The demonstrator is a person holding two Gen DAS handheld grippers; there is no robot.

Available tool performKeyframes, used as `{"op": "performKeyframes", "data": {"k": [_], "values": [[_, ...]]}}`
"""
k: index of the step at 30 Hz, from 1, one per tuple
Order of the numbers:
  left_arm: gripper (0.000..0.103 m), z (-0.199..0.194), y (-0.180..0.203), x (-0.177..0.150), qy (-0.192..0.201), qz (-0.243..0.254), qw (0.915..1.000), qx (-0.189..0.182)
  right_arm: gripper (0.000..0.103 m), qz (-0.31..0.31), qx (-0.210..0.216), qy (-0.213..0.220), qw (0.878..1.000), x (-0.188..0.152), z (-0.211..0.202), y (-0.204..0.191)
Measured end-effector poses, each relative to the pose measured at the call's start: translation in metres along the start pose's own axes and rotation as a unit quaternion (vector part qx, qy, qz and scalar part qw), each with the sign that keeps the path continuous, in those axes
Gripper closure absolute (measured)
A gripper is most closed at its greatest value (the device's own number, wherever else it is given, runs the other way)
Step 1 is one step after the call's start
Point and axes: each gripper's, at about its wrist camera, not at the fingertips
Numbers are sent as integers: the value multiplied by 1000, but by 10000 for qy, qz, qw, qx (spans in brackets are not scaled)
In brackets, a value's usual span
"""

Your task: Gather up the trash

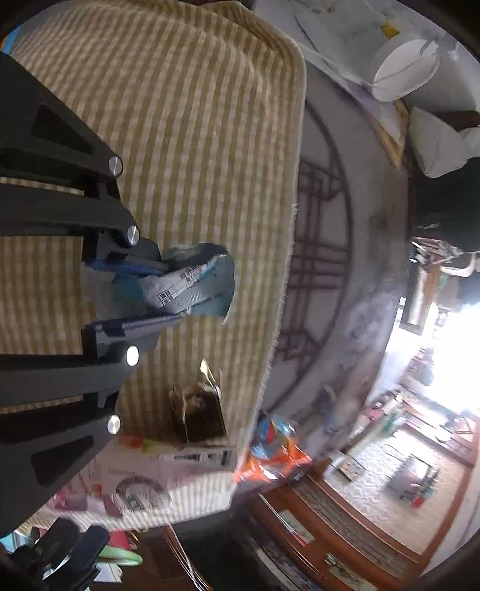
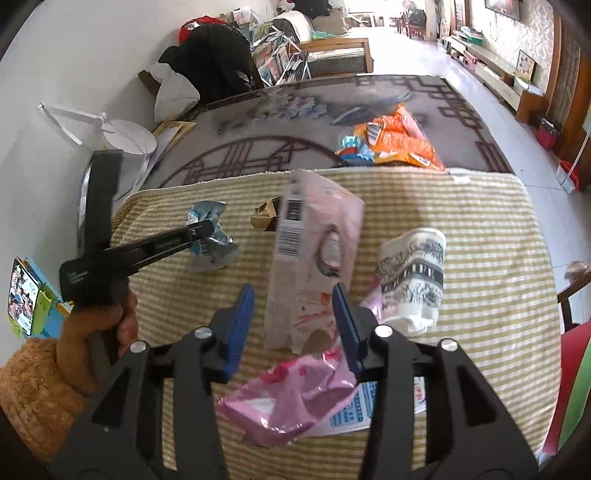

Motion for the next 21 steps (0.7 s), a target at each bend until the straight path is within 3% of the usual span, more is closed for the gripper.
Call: {"op": "performKeyframes", "data": {"k": [3,7,9,11,14,17,18,21], "values": [[89,-30,1,0,359,107,9993,-30,44,-15,-132,-38,9999,9,12,1],[89,-76,4,-12,796,638,9946,211,38,116,-127,-172,9997,22,36,0],[89,-91,1,-15,828,614,9944,241,32,-139,-451,-364,9982,23,57,-4],[89,-106,-6,-20,850,487,9947,313,31,6,-539,-558,9970,21,79,-2],[88,-126,-17,-23,989,220,9940,424,19,-11,-867,-797,9930,13,103,-1],[88,-143,-25,-26,1078,168,9927,523,20,-101,-993,-987,9901,2,118,-2],[88,-145,-25,-27,1090,173,9923,560,35,-101,-929,-960,9910,0,117,-3],[88,-157,-29,-25,1160,66,9914,608,41,-83,-569,-719,9958,3,96,-12]]}}
Point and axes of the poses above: each gripper's, at about its wrist camera, not at the fingertips, and z roughly the way its jaws point, y to its right, x to its top, and after that the axes turned 15 degrees about y, right-handed
